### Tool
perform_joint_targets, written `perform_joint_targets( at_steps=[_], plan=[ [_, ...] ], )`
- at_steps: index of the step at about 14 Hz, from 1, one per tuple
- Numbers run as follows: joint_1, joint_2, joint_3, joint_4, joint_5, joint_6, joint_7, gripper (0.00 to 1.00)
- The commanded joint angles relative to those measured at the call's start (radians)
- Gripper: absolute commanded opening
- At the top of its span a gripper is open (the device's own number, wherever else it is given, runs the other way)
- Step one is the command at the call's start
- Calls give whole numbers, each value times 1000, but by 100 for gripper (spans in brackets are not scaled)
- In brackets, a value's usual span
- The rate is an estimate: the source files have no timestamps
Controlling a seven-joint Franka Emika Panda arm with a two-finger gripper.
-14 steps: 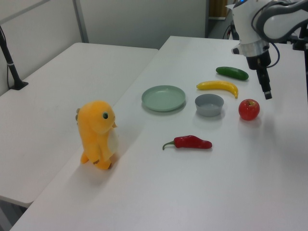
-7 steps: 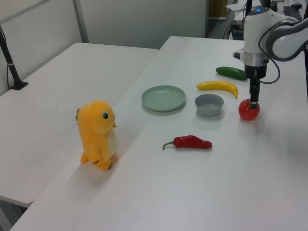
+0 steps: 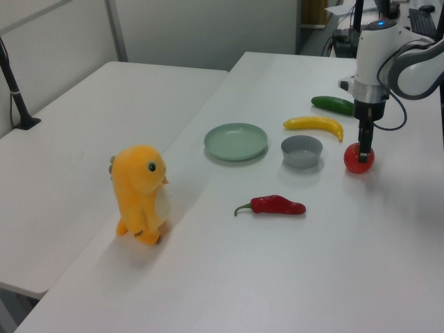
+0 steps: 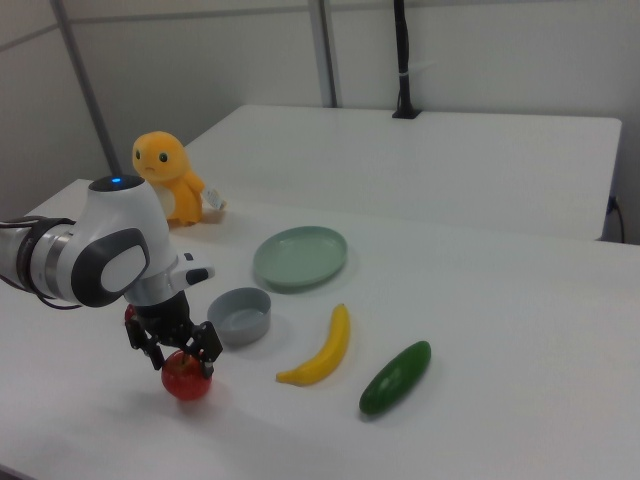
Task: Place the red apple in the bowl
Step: 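Move the open gripper over the red apple and lower onto it, then close the gripper around the red apple, then lift the red apple up off the table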
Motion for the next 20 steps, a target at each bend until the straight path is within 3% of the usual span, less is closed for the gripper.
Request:
perform_joint_targets(
  at_steps=[1, 2, 3, 5, 7, 12, 20],
  plan=[
    [9, -4, 2, -21, -10, 30, 25, 83],
    [9, 1, 2, -21, -10, 30, 25, 69],
    [9, 6, 2, -21, -10, 30, 25, 48],
    [12, 6, 2, -21, -11, 30, 23, 20],
    [11, 6, 2, -21, -11, 28, 23, 10],
    [12, -16, 2, -5, -11, 8, 26, 9],
    [2, -31, 0, 293, 4, -332, 37, 9]
  ],
)
